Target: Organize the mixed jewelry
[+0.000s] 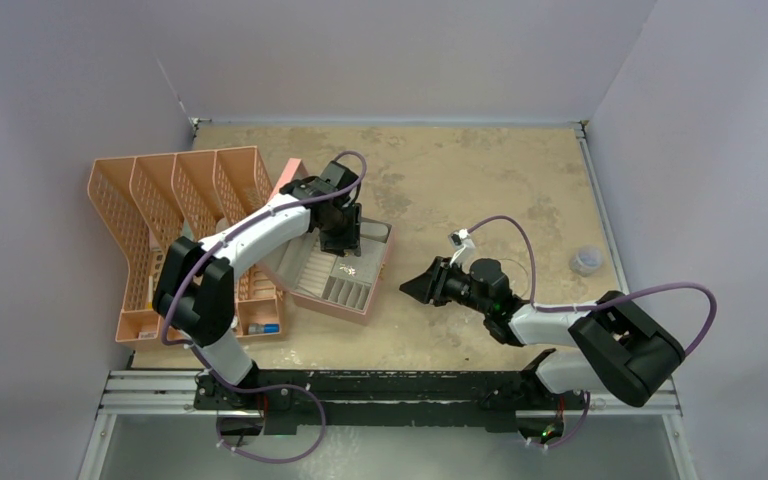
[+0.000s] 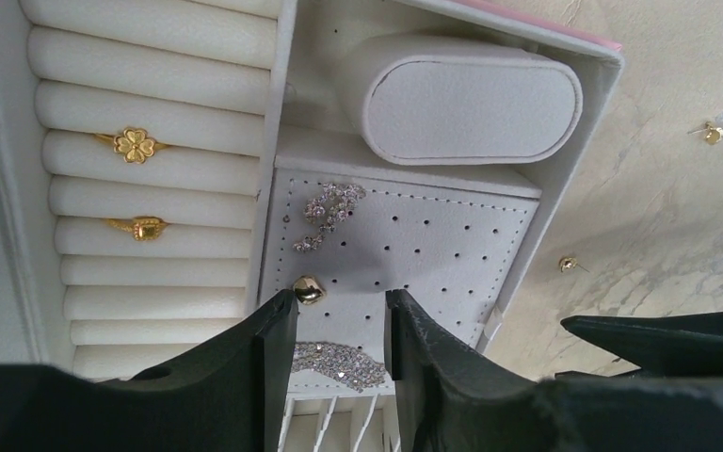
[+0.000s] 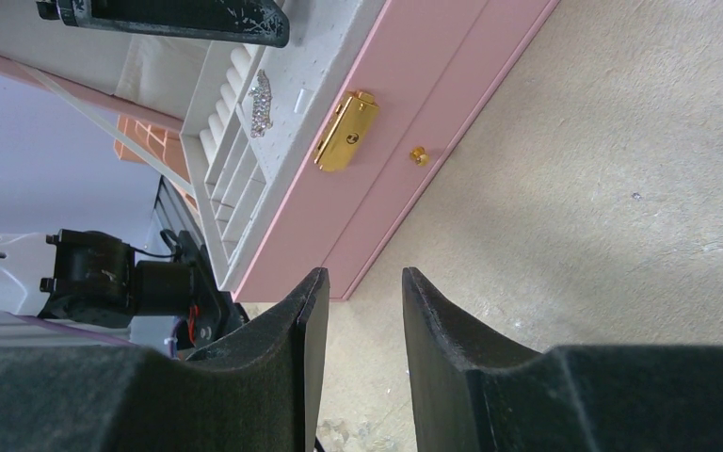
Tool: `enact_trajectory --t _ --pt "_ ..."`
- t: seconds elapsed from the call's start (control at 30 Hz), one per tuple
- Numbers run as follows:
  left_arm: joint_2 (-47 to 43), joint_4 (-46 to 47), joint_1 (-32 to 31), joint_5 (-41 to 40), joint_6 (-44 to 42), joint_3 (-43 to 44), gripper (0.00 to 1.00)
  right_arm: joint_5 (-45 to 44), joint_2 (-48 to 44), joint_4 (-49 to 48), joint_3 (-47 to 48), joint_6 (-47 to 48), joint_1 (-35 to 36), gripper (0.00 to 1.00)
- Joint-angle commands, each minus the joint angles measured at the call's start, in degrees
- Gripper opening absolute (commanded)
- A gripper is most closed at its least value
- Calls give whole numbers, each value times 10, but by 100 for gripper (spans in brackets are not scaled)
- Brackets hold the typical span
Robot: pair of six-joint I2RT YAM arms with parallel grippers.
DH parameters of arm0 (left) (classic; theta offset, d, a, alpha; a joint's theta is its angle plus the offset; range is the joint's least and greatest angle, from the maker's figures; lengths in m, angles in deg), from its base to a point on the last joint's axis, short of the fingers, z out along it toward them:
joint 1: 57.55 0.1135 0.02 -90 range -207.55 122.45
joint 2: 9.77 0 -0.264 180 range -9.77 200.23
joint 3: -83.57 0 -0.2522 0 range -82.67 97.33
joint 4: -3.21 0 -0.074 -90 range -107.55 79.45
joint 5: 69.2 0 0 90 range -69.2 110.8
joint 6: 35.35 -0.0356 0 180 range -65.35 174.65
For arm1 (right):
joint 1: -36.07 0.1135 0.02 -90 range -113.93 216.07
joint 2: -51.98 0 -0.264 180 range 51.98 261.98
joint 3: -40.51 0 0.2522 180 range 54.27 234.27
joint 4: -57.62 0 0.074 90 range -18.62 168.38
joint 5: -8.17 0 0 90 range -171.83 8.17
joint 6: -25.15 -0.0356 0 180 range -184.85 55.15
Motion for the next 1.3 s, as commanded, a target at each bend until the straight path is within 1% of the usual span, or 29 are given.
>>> enact_trajectory --t 0.0,0.1,0.3,0.4,0.53,0.67,0.73,0.8,0.9,0.97,1.0,1.07,1.17,1.27 --pt "-7 20 2 14 0 -5 37 -8 -8 -24 -2 2 3 38" --pt "-12 28 1 19 -1 -10 34 -8 -6 -24 -1 3 2 38" --pt "-22 40 1 19 -4 -11 32 -8 -5 -22 1 3 2 38" --pt "-23 30 1 17 -4 -4 32 -8 -7 -20 1 4 3 38" --pt "-43 22 1 35 1 -4 34 -10 -15 -13 1 4 2 37" --pt "-84 17 1 54 6 -12 36 -25 -53 19 2 3 3 37" --pt "-113 18 2 60 7 -21 37 -57 -89 58 8 2 2 37" --pt "-145 23 1 62 9 -32 39 -99 -130 117 20 6 3 38" --pt "-200 41 1 67 13 -54 40 -168 -180 225 52 14 2 40" --pt "-233 73 1 98 1 -77 42 -226 -196 307 77 11 2 41" --pt "-249 91 0 122 -5 -89 43 -249 -196 350 90 0 2 41" --pt "-283 132 -3 176 -15 -117 48 -254 -182 442 118 -5 2 41" --pt "-325 189 -6 233 -15 -159 52 -275 -140 506 158 26 2 41" --pt "-348 213 -5 247 -9 -186 54 -264 -90 557 190 33 3 40"
